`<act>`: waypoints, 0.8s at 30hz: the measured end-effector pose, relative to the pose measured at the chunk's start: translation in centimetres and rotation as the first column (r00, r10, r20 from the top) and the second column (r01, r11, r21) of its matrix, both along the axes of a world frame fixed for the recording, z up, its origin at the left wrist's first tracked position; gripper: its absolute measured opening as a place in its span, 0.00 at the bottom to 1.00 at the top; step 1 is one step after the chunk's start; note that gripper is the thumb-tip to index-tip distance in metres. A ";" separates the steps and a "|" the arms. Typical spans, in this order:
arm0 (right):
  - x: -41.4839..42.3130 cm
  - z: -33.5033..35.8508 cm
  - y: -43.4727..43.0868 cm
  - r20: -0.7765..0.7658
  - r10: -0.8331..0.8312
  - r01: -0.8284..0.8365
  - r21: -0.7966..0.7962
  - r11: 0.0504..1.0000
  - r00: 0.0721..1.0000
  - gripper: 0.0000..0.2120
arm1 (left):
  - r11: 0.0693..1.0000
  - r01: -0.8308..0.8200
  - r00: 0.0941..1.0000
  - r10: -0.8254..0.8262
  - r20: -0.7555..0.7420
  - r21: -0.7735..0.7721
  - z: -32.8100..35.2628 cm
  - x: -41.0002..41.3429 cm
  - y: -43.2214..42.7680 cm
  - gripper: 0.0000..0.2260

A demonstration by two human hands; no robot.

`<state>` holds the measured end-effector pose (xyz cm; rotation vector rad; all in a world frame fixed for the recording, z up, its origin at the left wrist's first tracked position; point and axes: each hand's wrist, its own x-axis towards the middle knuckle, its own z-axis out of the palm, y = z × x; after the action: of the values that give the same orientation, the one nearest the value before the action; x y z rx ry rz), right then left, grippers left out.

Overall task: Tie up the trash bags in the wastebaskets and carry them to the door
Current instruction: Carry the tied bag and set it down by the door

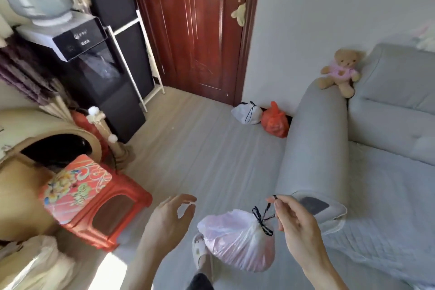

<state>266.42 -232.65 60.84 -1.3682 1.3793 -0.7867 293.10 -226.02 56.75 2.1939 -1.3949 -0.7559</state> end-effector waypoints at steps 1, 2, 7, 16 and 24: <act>0.9 -0.2 -2.2 -0.007 -0.033 0.033 0.005 0.999 0.999 0.09 | 1.000 0.026 1.000 -0.026 -0.002 0.007 -0.1 1.2 -3.0 0.08; 1.7 -0.3 -4.2 -0.013 -0.061 0.061 0.015 0.998 0.998 0.10 | 0.999 0.047 0.999 -0.047 -0.002 0.015 -0.1 2.2 -5.8 0.08; 4.5 0.1 -14.0 -0.019 -0.158 0.159 0.034 0.987 0.987 0.09 | 0.986 0.160 0.987 -0.161 0.017 0.047 1.0 5.8 -19.3 0.08; 6.5 -2.3 -32.3 -0.007 -0.209 0.209 0.061 0.976 0.978 0.11 | 0.966 0.238 0.971 -0.239 -0.009 0.098 -0.8 6.0 -40.6 0.09; 7.1 -5.6 -48.6 -0.063 -0.060 0.069 0.150 0.986 0.996 0.14 | 0.971 0.216 0.976 -0.218 0.011 0.106 -1.2 4.0 -56.5 0.09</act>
<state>273.48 -281.21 55.24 -1.2411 1.5040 -0.6736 297.07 -282.54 55.51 2.1554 -1.6611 -0.9017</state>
